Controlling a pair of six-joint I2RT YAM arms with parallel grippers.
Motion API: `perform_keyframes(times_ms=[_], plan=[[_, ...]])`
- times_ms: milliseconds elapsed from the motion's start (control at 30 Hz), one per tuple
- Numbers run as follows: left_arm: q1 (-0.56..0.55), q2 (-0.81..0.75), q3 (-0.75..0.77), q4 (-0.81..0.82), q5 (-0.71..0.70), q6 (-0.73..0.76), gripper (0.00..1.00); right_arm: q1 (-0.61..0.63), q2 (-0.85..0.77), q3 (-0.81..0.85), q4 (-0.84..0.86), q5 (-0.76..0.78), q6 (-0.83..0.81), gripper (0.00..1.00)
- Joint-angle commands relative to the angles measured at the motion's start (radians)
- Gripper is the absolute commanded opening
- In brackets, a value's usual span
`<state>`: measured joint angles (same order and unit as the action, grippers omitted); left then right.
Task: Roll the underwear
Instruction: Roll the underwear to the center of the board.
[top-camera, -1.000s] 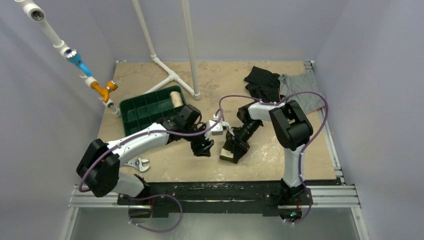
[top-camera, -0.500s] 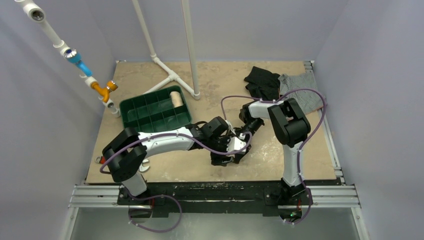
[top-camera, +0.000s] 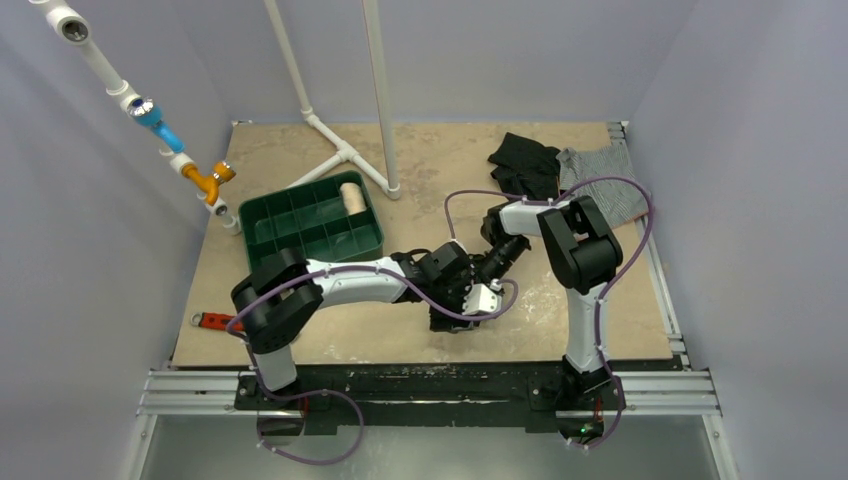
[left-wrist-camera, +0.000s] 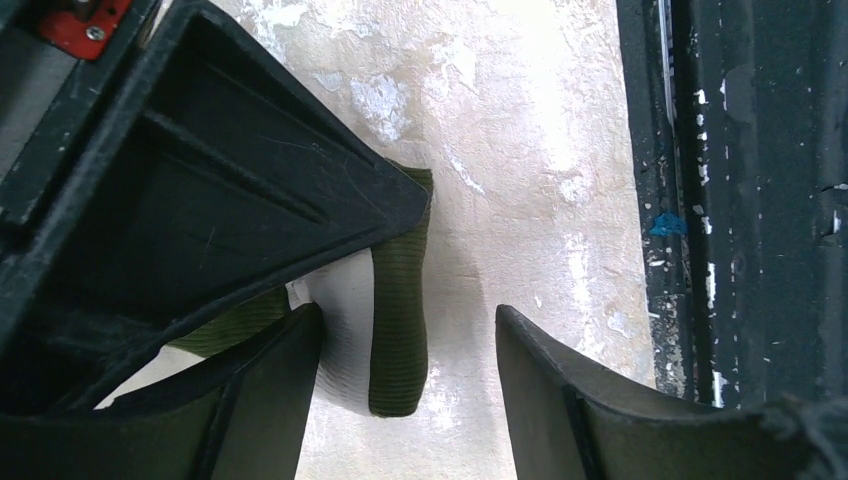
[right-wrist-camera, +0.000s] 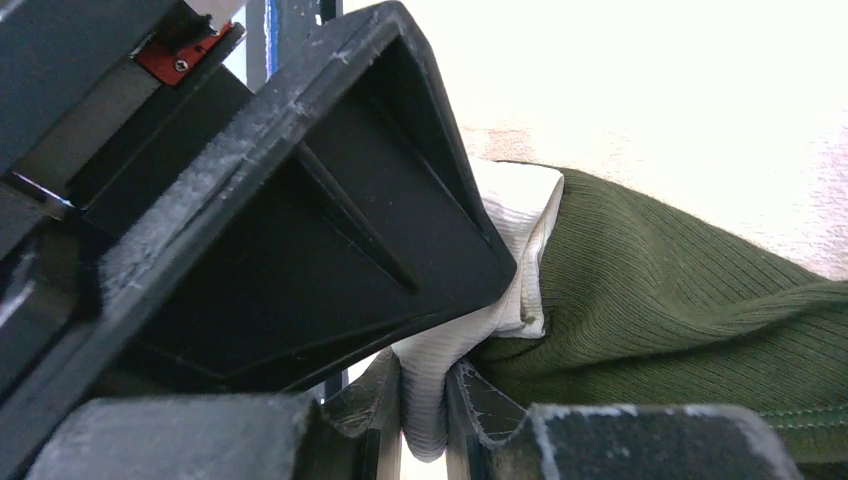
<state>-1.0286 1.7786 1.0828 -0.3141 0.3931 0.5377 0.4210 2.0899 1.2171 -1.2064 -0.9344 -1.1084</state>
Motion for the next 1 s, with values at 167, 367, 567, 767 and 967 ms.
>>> perform_keyframes(times_ms=[167,367,567,767,967], plan=[[0.001,0.067,0.045,0.064,-0.035,0.006,0.59,0.005,0.005,0.023,-0.025,-0.02,-0.03,0.0],[0.001,0.085,0.047,0.083,-0.081,0.002,0.52,0.007,0.005,0.023,-0.025,-0.021,-0.03,0.0],[-0.006,0.124,0.058,0.067,-0.133,-0.028,0.34,0.005,0.007,0.023,-0.03,-0.023,-0.036,0.0],[-0.011,0.135,0.049,0.034,-0.112,-0.026,0.11,0.005,0.001,0.021,-0.019,-0.018,-0.02,0.02],[-0.011,0.159,0.12,-0.15,-0.04,-0.001,0.0,0.001,-0.031,0.018,0.015,0.005,0.043,0.35]])
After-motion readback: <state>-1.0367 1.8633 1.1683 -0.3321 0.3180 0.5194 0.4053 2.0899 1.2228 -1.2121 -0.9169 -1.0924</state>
